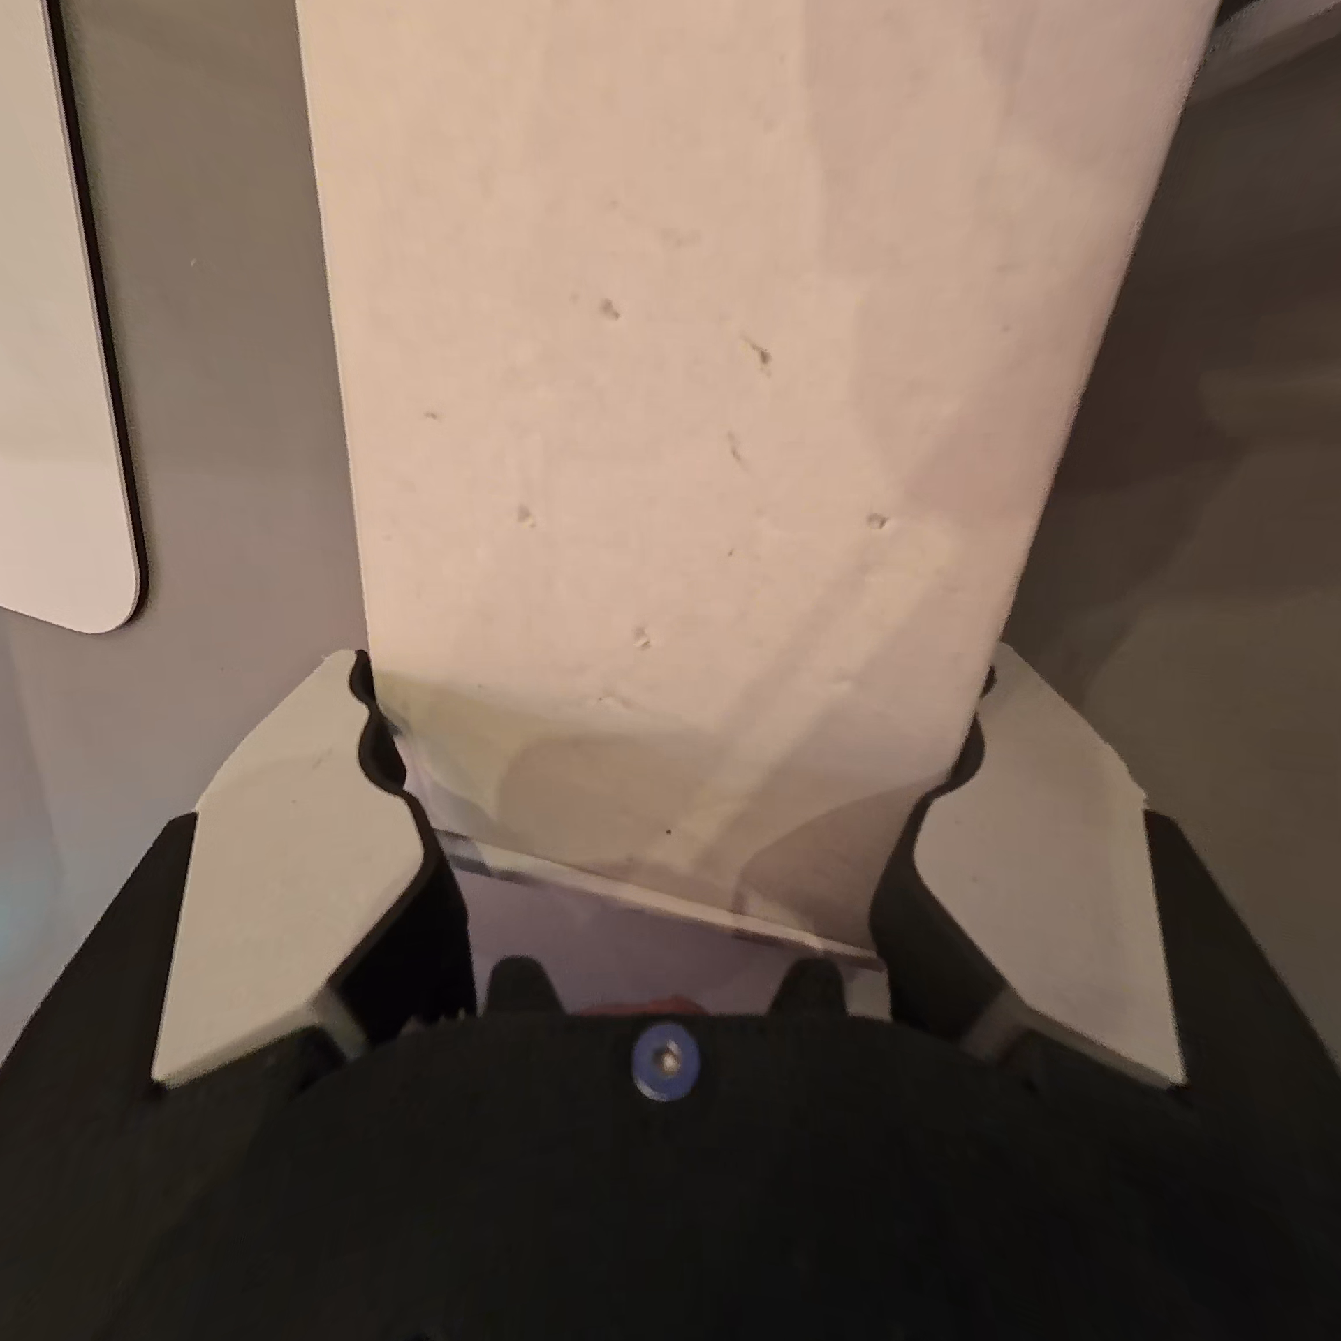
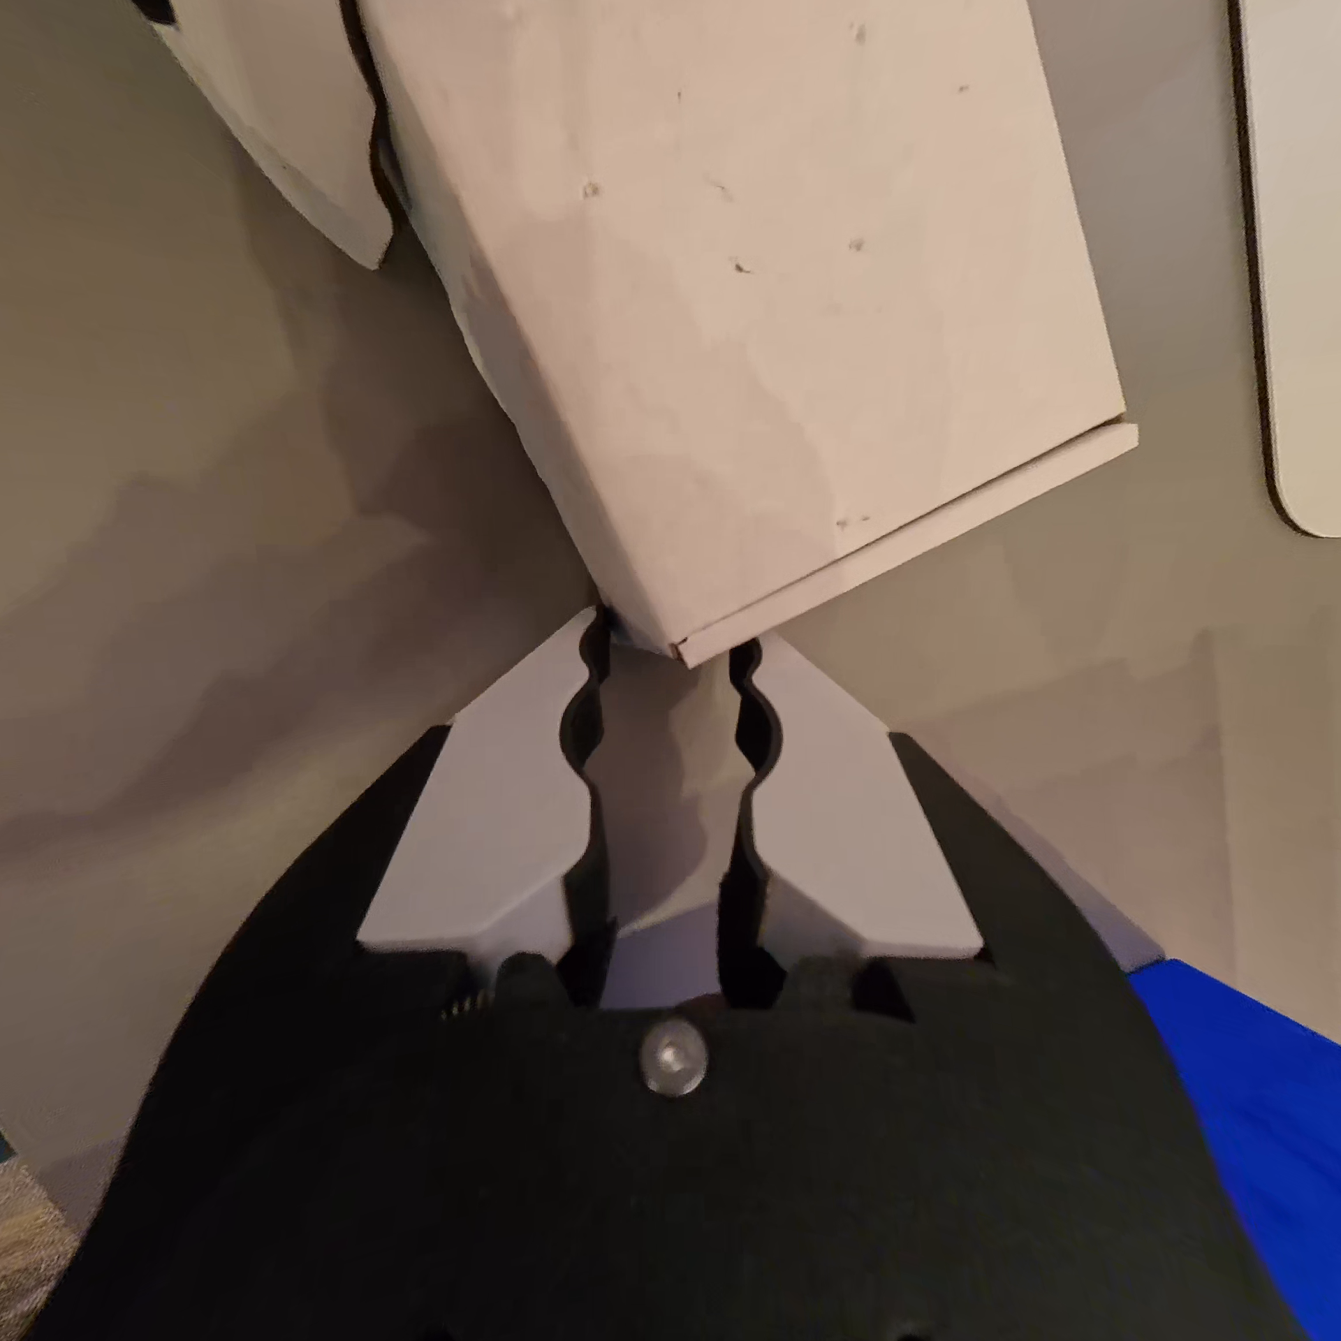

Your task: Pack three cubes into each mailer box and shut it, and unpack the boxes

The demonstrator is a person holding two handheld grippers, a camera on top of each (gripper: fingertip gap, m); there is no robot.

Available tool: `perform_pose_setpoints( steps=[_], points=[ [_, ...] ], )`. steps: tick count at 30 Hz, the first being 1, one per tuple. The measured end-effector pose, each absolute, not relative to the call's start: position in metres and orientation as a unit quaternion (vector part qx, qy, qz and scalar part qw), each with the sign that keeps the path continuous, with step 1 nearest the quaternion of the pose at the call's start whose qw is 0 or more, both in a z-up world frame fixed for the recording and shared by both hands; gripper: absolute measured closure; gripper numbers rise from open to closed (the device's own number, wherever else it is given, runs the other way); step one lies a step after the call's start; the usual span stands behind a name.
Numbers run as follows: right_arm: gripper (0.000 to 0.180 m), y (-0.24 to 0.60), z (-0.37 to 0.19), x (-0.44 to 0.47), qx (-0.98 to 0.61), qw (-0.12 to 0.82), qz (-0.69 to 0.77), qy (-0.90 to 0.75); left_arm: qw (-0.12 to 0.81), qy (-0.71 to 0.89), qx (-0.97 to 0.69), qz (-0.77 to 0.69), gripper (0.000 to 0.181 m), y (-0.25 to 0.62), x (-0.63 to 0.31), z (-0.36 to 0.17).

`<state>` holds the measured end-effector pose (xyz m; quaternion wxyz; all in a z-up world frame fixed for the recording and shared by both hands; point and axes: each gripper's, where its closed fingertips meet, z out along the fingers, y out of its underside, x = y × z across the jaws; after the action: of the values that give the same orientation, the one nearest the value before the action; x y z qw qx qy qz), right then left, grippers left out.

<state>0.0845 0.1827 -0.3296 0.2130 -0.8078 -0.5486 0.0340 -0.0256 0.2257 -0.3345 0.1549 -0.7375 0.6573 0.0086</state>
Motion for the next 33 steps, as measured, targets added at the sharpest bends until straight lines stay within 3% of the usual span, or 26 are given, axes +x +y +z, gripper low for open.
perform_pose_setpoints(
  steps=[9, 14, 17, 20, 27, 29, 33],
  points=[
    [0.155, 0.183, -0.330, 0.085, -0.820, 0.211, 0.059, -0.529, 0.153, 0.660, -0.736, 0.008, 0.039, 0.225, -0.026, -0.334],
    [0.133, 0.182, -0.320, 0.081, -0.813, 0.217, 0.043, -0.539, 0.162, 0.665, -0.729, 0.000, 0.038, 0.220, -0.024, -0.334],
    [0.151, 0.184, -0.321, 0.087, -0.812, 0.220, 0.030, -0.539, 0.154, 0.664, -0.732, 0.000, 0.035, 0.216, -0.030, -0.334],
    [0.154, 0.183, -0.317, 0.092, -0.813, 0.226, 0.032, -0.536, 0.163, 0.645, -0.746, -0.008, 0.035, 0.211, -0.044, -0.330],
    [0.126, 0.193, -0.281, 0.070, -0.751, 0.302, -0.007, -0.587, 0.178, 0.604, -0.777, -0.006, 0.040, 0.209, -0.062, -0.334],
    [0.111, 0.196, -0.285, 0.062, -0.728, 0.303, -0.037, -0.614, 0.177, 0.608, -0.774, -0.005, 0.041, 0.210, -0.058, -0.335],
    [0.104, 0.207, -0.304, 0.055, -0.690, 0.292, -0.116, -0.652, 0.169, 0.615, -0.770, -0.001, 0.042, 0.211, -0.054, -0.334]
  ],
)
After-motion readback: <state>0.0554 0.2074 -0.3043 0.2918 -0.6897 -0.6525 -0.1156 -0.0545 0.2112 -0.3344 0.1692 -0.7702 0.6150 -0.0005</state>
